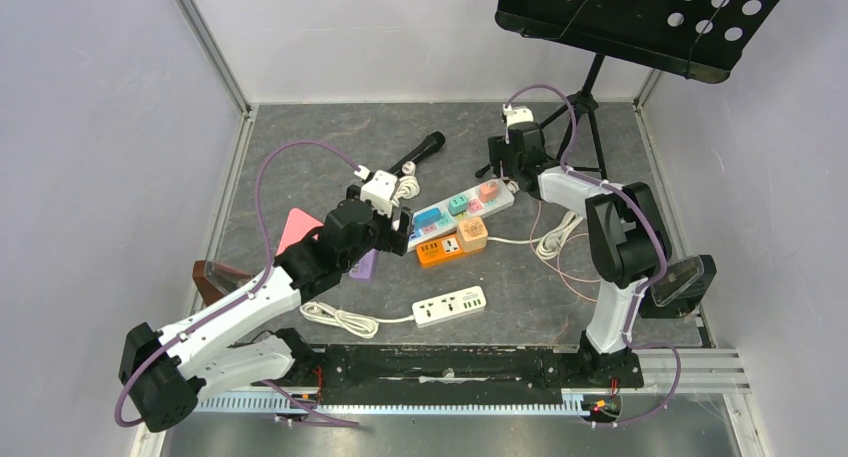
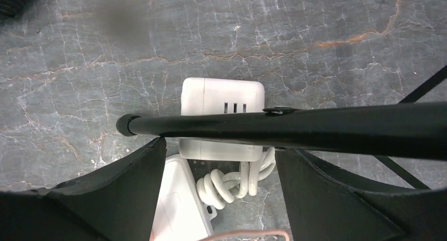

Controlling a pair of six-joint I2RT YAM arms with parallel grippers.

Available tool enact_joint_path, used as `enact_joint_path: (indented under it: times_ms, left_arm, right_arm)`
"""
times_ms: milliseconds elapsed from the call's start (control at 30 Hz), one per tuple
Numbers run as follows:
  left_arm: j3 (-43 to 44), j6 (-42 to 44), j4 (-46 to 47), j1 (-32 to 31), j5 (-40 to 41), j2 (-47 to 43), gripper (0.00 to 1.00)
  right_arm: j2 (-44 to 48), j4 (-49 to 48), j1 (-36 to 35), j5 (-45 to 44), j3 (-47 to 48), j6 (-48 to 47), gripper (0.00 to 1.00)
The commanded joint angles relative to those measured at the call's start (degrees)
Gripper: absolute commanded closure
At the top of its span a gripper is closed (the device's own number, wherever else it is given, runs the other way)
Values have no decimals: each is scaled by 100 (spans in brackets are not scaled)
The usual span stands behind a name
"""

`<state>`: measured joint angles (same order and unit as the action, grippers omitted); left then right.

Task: Insert the plug
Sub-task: Pick up the plug from the center of the board.

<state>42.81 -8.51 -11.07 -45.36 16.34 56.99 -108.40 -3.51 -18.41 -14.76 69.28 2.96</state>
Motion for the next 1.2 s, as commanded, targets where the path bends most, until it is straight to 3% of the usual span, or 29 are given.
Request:
enact_joint_path:
  times_ms: [0,633,733,867,933,1167]
  left_arm:
    - [190,-203,19,32,106,-59,9]
    - [237,-184,9,89,101,1,9]
    - [231,-181,-9,89,99,-13,9]
    - [225,-186,-18,98,109,-41,9]
    - [212,-195,-19,98,105,-48,9]
    - [202,-234,0,98,56,-61,9]
  right_arm:
    - [-241,-23,74,200,140,-414,23]
    - [-273,-906,189,659,-306,-36,19]
    - [-310,-991,191,660,-388,29,28]
    - [-134,-1079,192,500,-632,116,52]
    - [73,-1113,194,292,-829,156,58]
    - [1094,-1245,191,-285,-1486,98,64]
